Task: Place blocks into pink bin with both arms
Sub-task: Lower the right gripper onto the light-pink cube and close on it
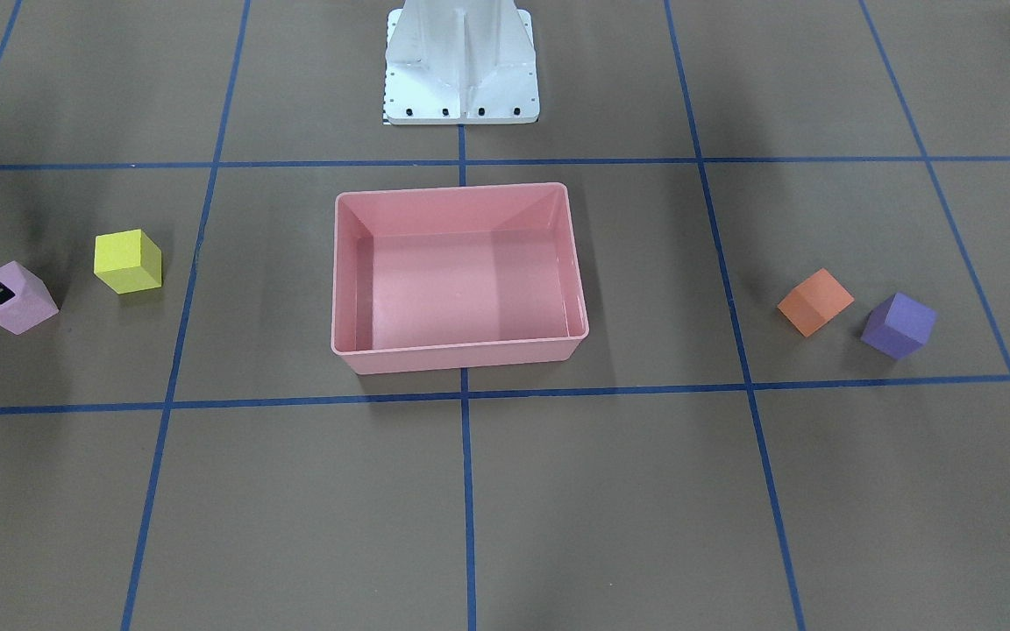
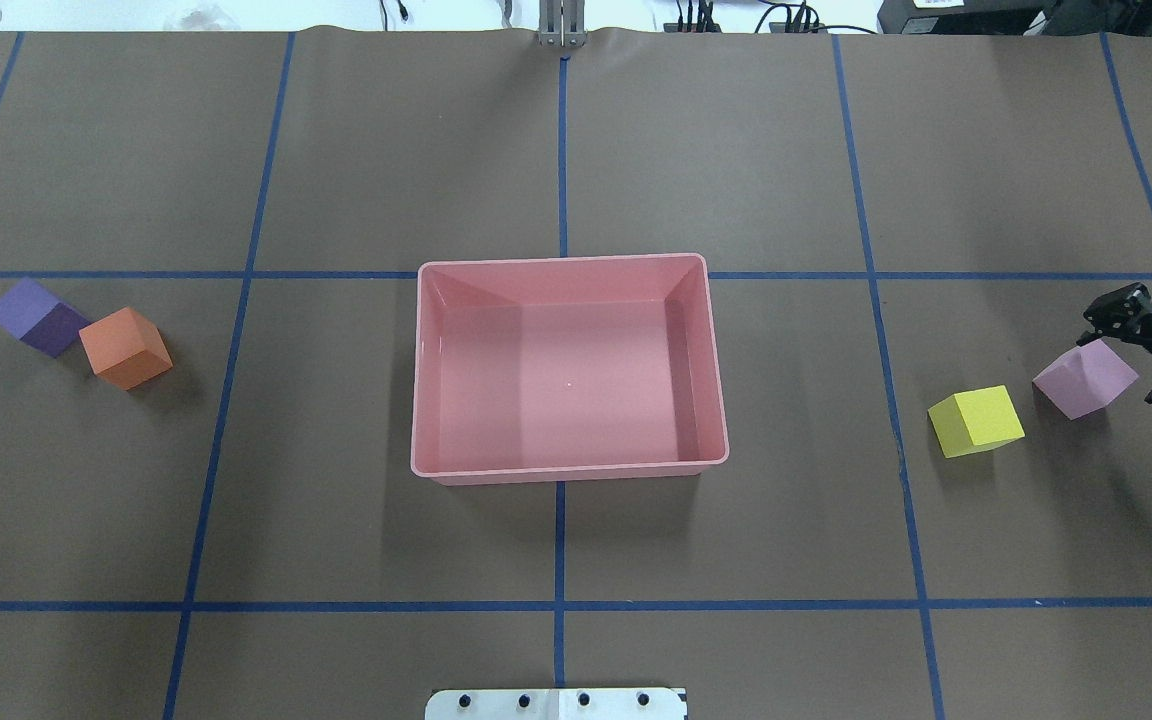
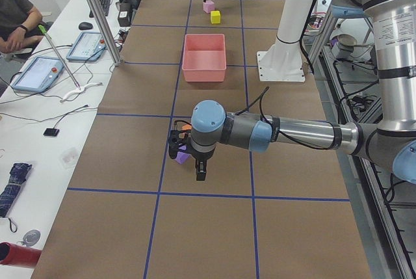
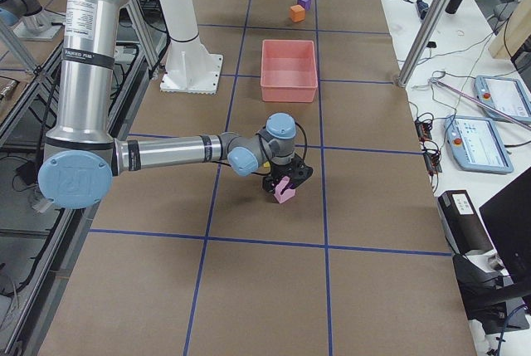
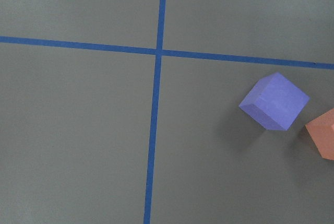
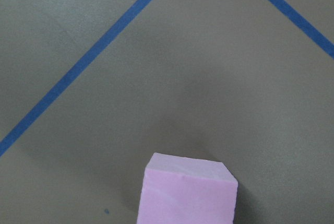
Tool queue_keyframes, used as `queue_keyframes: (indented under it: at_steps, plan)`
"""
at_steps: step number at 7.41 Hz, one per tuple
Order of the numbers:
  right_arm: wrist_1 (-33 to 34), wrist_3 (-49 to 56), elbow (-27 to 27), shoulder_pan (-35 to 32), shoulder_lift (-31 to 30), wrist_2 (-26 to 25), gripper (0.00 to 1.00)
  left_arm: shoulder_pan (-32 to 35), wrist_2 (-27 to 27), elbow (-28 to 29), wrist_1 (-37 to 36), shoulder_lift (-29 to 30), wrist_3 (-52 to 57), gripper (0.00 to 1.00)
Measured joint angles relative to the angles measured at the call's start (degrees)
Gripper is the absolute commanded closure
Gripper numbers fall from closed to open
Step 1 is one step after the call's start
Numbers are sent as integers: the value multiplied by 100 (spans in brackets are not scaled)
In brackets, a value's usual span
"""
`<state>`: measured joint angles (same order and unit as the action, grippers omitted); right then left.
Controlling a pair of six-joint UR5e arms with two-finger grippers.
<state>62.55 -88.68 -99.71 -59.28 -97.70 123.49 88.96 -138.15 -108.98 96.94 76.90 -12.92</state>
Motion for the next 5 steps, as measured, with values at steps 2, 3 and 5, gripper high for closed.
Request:
queue_keyframes:
  at_steps: [2,3,5]
  plan:
    - [-11,-57,149,3,170,13,2,-2,12,-129,-11,-11,-5,0]
    - [-14,-57,209,13,197,25,3,-2,26,-184,-17,-14,-7,0]
    - [-21,-65,246,52,190,41,3,-2,34,-225,-18,-16,-12,0]
